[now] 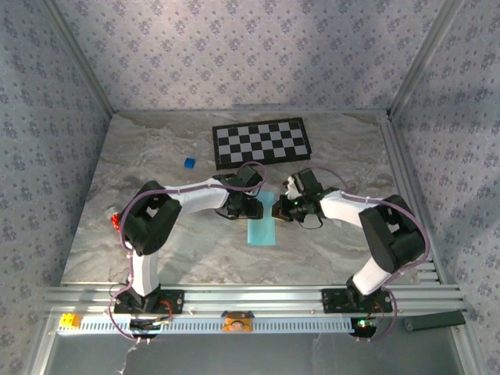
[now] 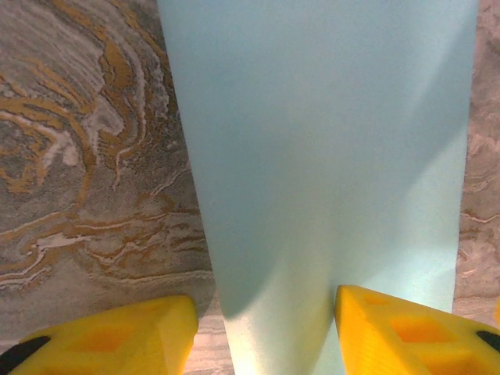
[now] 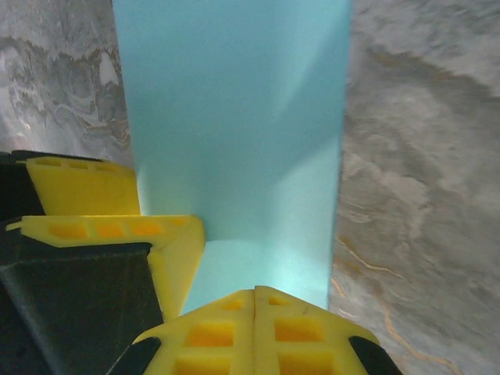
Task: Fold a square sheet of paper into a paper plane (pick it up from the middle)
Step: Hold the square sheet of paper at the center of the table.
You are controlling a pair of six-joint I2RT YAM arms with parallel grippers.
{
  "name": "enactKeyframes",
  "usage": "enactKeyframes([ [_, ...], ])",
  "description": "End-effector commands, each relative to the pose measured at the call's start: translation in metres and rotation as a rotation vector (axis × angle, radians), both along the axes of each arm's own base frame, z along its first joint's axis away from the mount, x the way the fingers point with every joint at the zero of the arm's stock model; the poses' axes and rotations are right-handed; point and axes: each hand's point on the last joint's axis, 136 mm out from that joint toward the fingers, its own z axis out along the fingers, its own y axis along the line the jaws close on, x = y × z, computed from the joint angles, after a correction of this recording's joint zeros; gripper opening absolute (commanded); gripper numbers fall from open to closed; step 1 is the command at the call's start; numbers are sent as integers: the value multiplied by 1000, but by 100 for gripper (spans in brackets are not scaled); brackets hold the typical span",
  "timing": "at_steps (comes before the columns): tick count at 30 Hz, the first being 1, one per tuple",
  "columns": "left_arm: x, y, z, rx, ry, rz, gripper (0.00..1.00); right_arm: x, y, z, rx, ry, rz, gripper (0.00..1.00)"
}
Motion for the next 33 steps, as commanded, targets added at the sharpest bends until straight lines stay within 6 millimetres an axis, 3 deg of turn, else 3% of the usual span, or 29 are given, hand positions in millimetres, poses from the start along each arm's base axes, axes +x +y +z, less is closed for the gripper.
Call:
enactKeyframes([
  [1,-8,16,-45,97,45,-10,53,0,11,2,12,3,49,0],
  [11,-9,16,-45,90,44,-4,53,-1,19,-19,-34,21,98,0],
  [21,-7,13,-41,74,36,4,53,-22,-14,-61,-210,83,97,0],
  [25,2,6,-14,4,-19,50,54,-20,-19,-63,-221,82,118,0],
  [33,17,11,69,-137,-194,146,57,-13,-19,-60,-204,90,186,0],
])
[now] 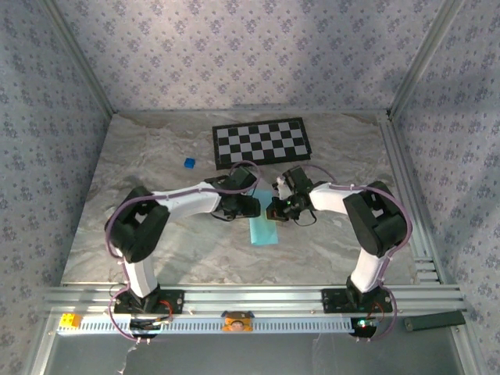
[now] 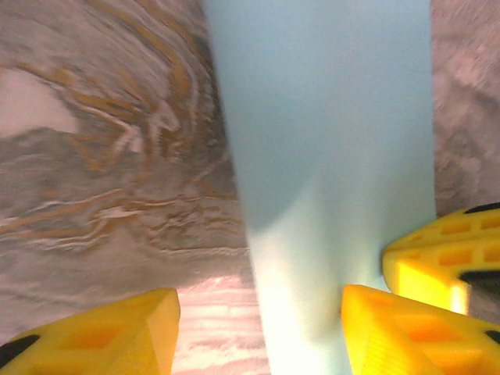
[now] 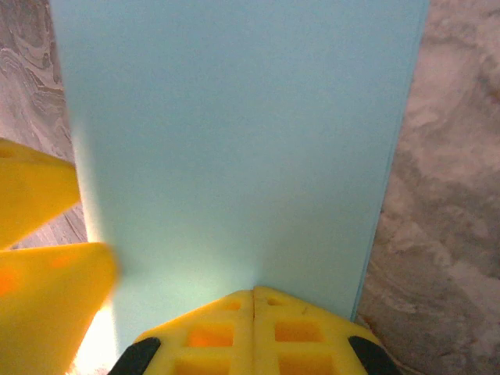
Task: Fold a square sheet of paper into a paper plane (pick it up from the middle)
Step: Hold the square sheet of paper at the center of the table.
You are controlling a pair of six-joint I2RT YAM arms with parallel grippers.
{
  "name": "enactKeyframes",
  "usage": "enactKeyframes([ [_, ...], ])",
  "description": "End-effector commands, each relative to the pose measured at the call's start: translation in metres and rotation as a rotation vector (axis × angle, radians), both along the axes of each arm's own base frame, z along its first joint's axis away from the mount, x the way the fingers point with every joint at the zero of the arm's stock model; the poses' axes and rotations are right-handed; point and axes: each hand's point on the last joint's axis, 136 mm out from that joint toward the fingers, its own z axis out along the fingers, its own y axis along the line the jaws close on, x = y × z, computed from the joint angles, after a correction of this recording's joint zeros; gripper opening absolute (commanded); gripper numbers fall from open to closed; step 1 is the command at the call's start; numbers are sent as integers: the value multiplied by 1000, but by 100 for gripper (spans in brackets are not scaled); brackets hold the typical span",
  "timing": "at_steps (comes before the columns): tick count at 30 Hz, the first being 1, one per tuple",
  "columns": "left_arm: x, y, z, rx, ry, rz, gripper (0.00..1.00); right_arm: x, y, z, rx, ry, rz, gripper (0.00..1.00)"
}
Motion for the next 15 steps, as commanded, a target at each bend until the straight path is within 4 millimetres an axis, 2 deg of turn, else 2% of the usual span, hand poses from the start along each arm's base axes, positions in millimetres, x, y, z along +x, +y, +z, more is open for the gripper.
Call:
enactKeyframes([
  [1,13,-1,48,-106,-119,58,57,-17,-29,-34,-149,89,11,0],
  [4,7,-9,59,-200,-122,43,50,-15,-27,-34,-143,94,4,0],
  [8,-3,-32,58,-364,-54,2,24,-17,-27,-36,-152,102,-6,0],
  [11,-8,-43,50,-422,-12,-25,2,-19,-28,-38,-157,111,-14,0],
  [15,-9,-43,31,-407,19,-22,0,-20,-29,-38,-162,113,-21,0],
])
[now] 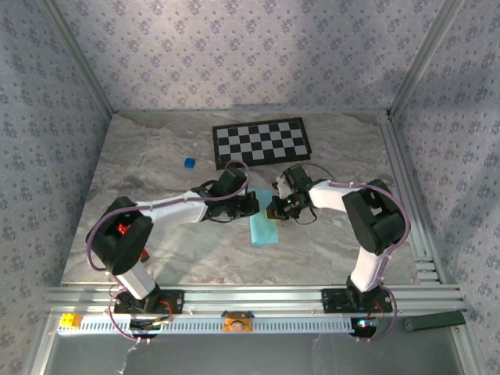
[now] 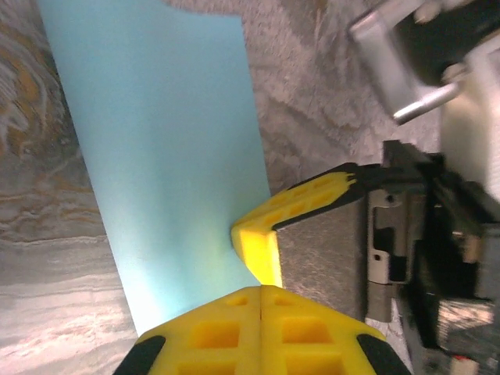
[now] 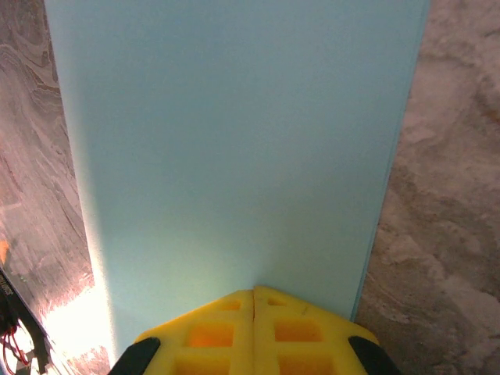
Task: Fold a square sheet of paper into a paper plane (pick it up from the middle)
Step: First fold the square sheet of paper in half at the center of the table.
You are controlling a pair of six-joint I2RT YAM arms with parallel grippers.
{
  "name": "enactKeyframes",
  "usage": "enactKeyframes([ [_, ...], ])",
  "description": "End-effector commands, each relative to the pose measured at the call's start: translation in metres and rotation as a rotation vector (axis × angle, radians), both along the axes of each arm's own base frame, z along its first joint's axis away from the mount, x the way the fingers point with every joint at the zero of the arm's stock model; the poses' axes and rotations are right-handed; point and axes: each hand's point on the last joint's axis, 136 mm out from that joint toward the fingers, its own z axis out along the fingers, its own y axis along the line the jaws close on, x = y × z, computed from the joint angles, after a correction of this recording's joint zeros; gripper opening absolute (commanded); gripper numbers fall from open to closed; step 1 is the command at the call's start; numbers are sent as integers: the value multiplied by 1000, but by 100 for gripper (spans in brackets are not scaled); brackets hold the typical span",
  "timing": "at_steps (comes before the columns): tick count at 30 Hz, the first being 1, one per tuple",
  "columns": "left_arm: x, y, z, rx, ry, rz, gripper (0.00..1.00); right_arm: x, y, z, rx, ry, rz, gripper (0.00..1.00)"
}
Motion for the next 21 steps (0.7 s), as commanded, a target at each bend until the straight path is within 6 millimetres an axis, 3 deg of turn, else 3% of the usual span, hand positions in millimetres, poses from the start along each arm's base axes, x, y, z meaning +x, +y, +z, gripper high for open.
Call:
enactKeyframes([
  [1,0,-12,-1,-69,17,-29,0,-20,-29,-38,-165,100,-37,0],
  [12,-4,7,-40,-42,69,-2,0,-23,-31,-39,-167,103,-44,0],
  [21,-19,37,-81,65,107,21,0,-26,-32,-42,-176,109,-49,0],
])
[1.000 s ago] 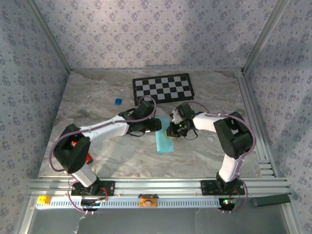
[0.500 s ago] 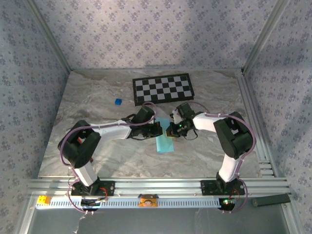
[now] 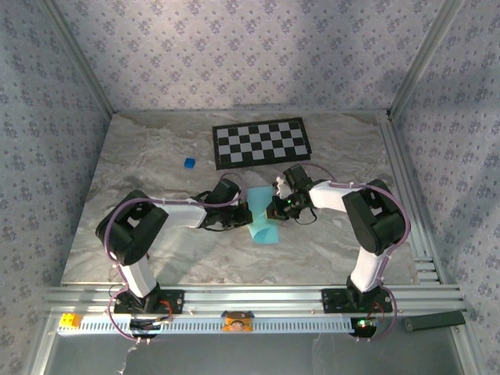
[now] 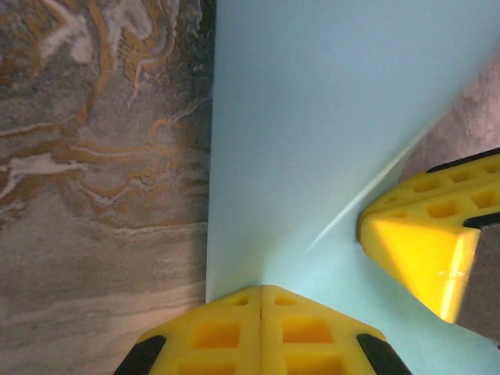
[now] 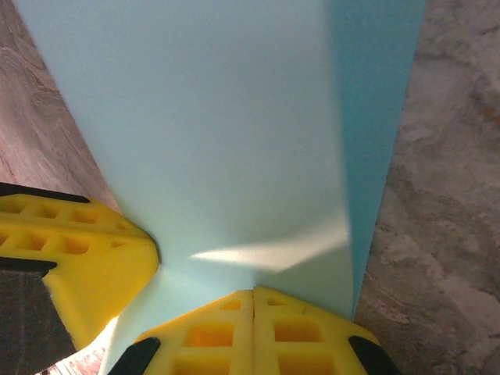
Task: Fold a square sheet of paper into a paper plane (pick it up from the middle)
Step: First fold the square sheet of paper in half at the center of the table.
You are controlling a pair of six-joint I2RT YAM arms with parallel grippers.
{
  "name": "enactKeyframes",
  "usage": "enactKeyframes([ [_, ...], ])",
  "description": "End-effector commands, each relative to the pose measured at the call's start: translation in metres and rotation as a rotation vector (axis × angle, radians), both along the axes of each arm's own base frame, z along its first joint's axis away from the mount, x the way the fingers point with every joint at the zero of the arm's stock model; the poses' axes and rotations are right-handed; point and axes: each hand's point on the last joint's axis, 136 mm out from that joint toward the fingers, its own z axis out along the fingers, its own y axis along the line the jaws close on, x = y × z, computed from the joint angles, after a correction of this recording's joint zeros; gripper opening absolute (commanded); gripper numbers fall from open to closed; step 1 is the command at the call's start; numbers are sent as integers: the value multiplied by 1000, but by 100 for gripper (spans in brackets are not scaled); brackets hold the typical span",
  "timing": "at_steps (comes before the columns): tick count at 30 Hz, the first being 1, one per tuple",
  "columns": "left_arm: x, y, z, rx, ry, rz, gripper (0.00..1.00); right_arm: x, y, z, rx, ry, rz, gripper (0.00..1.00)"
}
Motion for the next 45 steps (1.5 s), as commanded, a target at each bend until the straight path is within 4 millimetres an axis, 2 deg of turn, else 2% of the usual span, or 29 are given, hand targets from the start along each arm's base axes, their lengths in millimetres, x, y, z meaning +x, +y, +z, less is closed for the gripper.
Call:
enactKeyframes([
  [1,-11,18,-24,74,27,4,0,-26,-32,-42,-181,107,-40,0],
  [5,-9,15,-13,52,13,7,0,-27,-34,-42,-184,104,-50,0],
  [10,-1,-13,33,-115,30,23,0,-26,-34,-41,-188,103,-55,0],
  [13,-3,-21,44,-165,45,28,0,-26,-35,-41,-194,102,-56,0],
  [17,-7,-21,37,-168,71,32,0,-27,-37,-41,-201,101,-60,0],
  [23,-20,-16,9,-159,129,40,0,-27,-38,-41,-204,100,-61,0],
  [28,-34,2,-20,-75,171,54,0,-30,-41,-45,-211,107,-61,0],
  [31,-40,11,-28,-38,171,43,0,-31,-41,-46,-213,110,-62,0],
  [33,-41,14,-26,-18,163,35,0,-31,-42,-45,-211,109,-66,0],
  [36,-36,10,-11,-31,127,20,0,-30,-41,-45,-211,107,-67,0],
  [40,-27,-5,20,-90,85,-6,0,-30,-41,-45,-209,107,-70,0],
  [45,-26,-23,36,-123,103,-28,0,-30,-41,-44,-212,105,-70,0],
])
